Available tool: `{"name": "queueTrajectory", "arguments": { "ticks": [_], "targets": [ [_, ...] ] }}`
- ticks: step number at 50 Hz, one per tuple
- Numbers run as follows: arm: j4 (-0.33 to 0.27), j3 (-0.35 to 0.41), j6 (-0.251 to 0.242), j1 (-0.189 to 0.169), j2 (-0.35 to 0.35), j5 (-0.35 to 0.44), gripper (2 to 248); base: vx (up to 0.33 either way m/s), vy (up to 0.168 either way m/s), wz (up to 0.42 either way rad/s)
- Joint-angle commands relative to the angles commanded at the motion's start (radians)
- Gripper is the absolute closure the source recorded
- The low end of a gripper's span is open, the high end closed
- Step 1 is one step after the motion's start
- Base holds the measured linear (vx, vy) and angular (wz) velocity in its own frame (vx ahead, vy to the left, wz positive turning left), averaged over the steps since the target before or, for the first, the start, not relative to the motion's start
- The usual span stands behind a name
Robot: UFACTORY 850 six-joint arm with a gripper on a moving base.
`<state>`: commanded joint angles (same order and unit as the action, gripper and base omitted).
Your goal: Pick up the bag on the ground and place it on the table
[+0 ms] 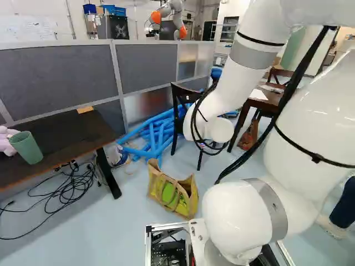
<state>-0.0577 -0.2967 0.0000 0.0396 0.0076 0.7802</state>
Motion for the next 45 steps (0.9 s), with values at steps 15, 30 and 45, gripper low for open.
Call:
{"name": "queueTrajectory", "arguments": {
  "ticks": [15,30,45],
  "targets": [
    [-0.032,-0.078,0.000,0.018,-0.115,-0.050,3,0.000,0.000,0.000],
    [-0.063,-0.158,0.000,0.035,-0.225,-0.103,3,0.000,0.000,0.000],
    [-0.088,-0.239,0.000,0.057,-0.330,-0.157,3,0.000,0.000,0.000]
  ]
}}
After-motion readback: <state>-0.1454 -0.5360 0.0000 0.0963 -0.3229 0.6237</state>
